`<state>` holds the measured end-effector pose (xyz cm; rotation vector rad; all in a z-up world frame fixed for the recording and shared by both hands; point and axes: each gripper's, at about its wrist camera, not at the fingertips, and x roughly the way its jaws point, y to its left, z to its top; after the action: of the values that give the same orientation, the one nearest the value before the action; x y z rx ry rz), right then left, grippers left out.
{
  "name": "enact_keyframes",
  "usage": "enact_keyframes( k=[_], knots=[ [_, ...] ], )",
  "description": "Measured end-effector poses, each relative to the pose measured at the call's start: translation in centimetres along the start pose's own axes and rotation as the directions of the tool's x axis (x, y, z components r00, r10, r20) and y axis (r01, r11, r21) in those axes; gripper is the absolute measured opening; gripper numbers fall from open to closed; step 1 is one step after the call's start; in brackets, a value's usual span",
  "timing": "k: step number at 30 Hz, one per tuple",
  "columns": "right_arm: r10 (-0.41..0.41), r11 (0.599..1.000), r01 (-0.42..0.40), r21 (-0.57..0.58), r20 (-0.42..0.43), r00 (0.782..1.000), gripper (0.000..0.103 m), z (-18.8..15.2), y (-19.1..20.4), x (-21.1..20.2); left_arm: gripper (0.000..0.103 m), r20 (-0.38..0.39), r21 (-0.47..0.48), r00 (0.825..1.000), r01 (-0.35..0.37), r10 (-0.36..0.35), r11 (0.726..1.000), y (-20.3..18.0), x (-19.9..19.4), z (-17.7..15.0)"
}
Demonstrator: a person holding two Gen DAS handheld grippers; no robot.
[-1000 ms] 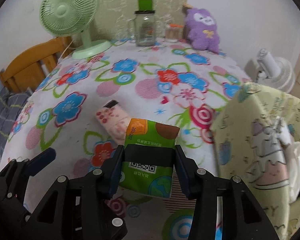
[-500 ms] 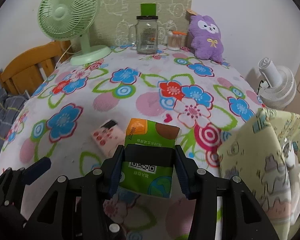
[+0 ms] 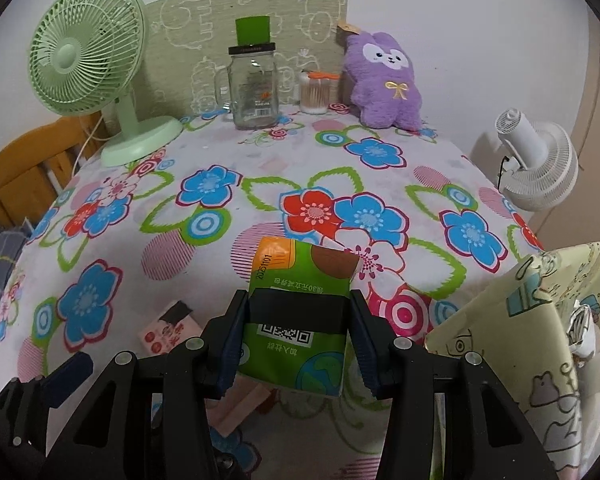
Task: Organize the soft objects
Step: 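Lift the green tissue pack with the right tool while the left tool grasps the pink packet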
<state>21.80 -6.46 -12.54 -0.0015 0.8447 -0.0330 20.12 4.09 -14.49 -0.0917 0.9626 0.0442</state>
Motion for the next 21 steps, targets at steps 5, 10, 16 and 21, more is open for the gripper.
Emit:
enact_keyframes(
  k=[5,10,16,21],
  knots=[
    [0.055,0.998,-0.054,0.02,-0.065,0.996,0.051,-0.3,0.0,1.1,0.09,0.016,0.017,1.0,-0.012,0.012,1.0,0.0,0.0,-0.1],
    [0.1,0.995,-0.1,0.007,-0.103,0.99,0.051,-0.8,0.6,1.2,0.09,0.024,0.039,0.999,-0.041,0.04,0.998,0.3,-0.5,-0.5],
    [0.141,0.989,-0.144,-0.018,-0.126,0.982,0.051,-1.7,1.7,0.7,0.089,0.026,0.059,0.998,-0.058,0.057,0.997,1.1,-1.4,-1.4],
    [0.186,0.981,-0.192,-0.027,-0.151,0.971,0.051,-2.7,2.7,-0.1,0.089,0.016,0.055,0.998,-0.056,0.056,0.997,2.0,-2.3,-2.3]
  ],
)
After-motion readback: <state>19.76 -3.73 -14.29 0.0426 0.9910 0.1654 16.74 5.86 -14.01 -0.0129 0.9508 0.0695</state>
